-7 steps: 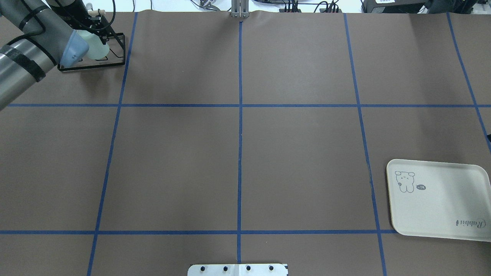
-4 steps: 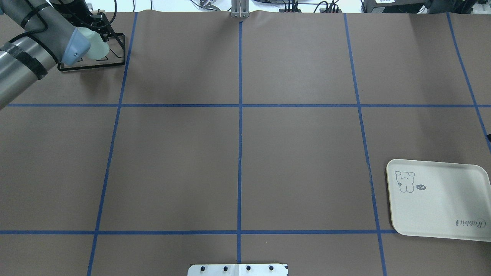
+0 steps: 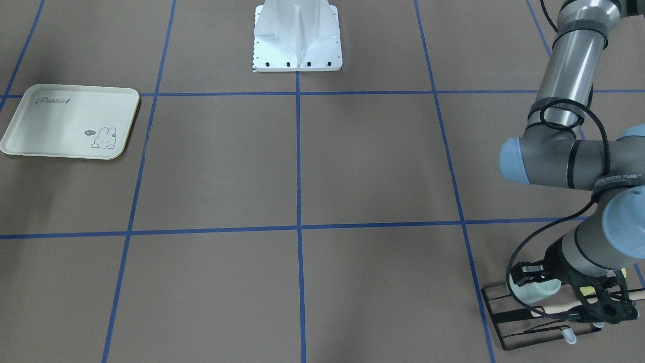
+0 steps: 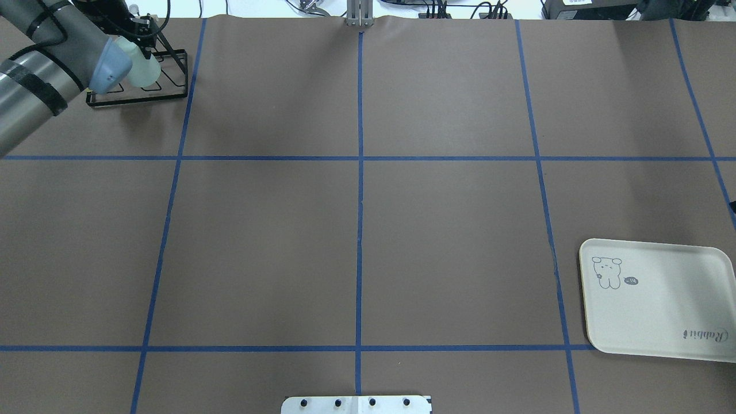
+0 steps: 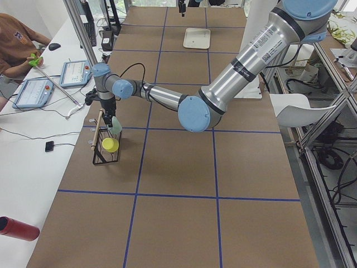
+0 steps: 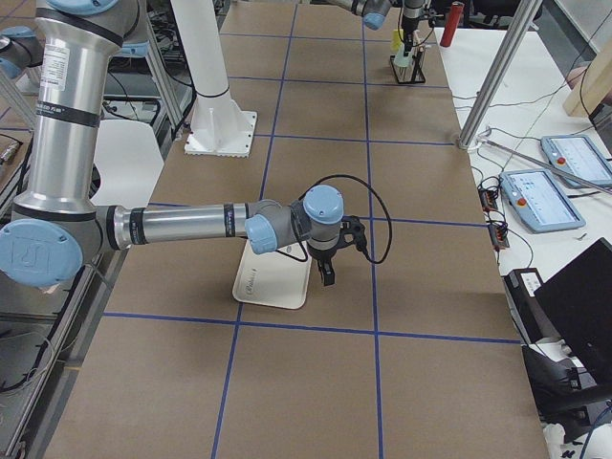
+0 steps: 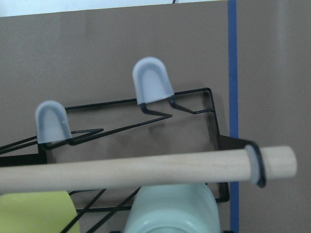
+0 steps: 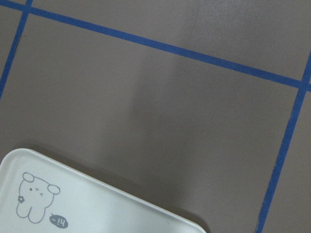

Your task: Left arm grabs green cup and hands to right arm on tray

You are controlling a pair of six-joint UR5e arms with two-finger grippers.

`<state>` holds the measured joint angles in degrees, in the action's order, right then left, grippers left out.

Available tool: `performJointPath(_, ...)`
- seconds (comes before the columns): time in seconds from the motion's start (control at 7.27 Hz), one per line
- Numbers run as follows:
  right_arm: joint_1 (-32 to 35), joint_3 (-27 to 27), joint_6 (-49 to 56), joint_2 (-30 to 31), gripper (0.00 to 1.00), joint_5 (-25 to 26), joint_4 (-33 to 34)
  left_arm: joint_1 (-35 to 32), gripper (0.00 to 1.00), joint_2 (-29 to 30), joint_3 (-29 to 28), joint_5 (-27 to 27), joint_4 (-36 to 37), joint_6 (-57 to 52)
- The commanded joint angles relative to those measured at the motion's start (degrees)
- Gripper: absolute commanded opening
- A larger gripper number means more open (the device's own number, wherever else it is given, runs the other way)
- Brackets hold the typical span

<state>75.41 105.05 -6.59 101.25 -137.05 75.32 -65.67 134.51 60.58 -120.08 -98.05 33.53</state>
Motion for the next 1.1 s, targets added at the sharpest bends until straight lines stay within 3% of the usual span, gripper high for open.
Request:
performJointPath(0.0, -0.09, 0.07, 0.00, 0.00, 1.00, 0.03, 0.00, -3.22, 0.00, 0.05, 2.51, -2.85, 2.14, -2.23)
performJointPath(0.41, -0.09, 0.07, -0.09, -0.17, 1.00, -0.06, -0.17, -9.12, 0.00, 0.14, 9.61, -14.45, 9.77, -4.26)
performJointPath(0.69, -0.35, 0.07, -0.61, -2.36, 1.00, -0.41, 0.00, -9.74, 0.00, 1.36, 21.27, -16.40, 20.83, -3.39)
performJointPath(0.96, -2.10, -0.01, -2.09, -4.99, 1.00, -0.41, 0.09, -7.74, 0.00, 0.50, 30.70, -23.67, 22.20, 7.26)
